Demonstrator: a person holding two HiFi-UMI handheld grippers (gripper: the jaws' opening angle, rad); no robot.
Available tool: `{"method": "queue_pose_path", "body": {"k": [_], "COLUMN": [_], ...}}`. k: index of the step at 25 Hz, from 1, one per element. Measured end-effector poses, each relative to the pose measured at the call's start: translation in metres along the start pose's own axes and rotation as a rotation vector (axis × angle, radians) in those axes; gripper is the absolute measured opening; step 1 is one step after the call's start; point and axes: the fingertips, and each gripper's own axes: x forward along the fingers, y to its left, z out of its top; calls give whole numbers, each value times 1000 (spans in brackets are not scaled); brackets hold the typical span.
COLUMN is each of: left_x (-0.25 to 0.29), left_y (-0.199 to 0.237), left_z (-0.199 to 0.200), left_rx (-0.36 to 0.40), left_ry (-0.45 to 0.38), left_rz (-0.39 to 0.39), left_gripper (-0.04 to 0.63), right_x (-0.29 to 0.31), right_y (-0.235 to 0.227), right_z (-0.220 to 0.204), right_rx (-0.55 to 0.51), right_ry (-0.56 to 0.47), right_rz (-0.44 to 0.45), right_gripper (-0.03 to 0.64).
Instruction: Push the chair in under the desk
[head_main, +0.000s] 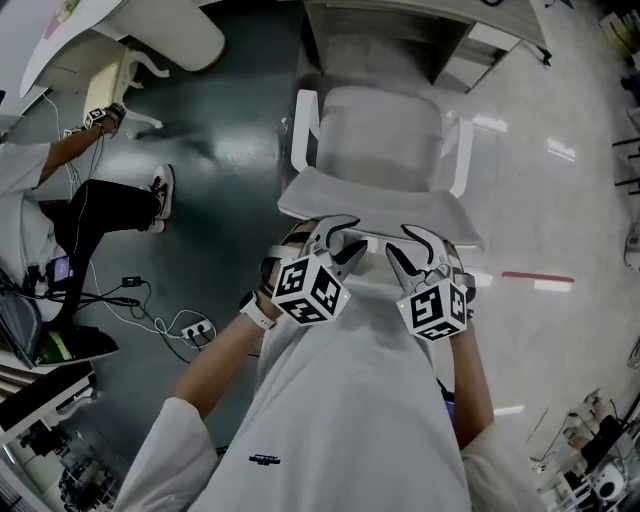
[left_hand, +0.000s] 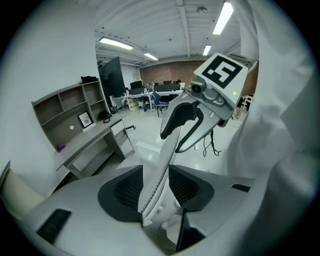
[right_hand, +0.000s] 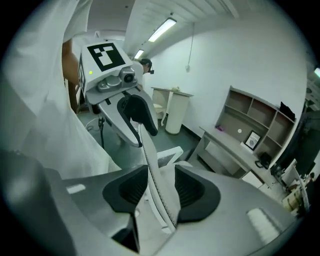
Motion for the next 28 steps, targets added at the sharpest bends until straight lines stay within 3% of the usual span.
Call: {"method": "queue_pose_path", "body": {"k": [8,12,15,20,28], "left_x": [39,47,50,51,66], "left_y": [-4,-5,-6,-7,2], "left_z": [-31,-35,-37,-39,-35], "left_rx": [95,151,171,164,146], "left_ry": [116,152,170,170,179], "left_rz": [-22,-17,-31,-38,-4], "left_gripper": [158,158,149,138,146], "right_x": [27,33,35,38,46], "right_y": [6,9,9,11,-4], "right_z": [-36,-49,-53,-54,-62], "right_rx": [-93,-203,-245,-244,-308], "right_ry": [102,164,196,218,213], "right_rz": [65,63,65,97,24], "right_gripper": [169,165,123,117,118]}}
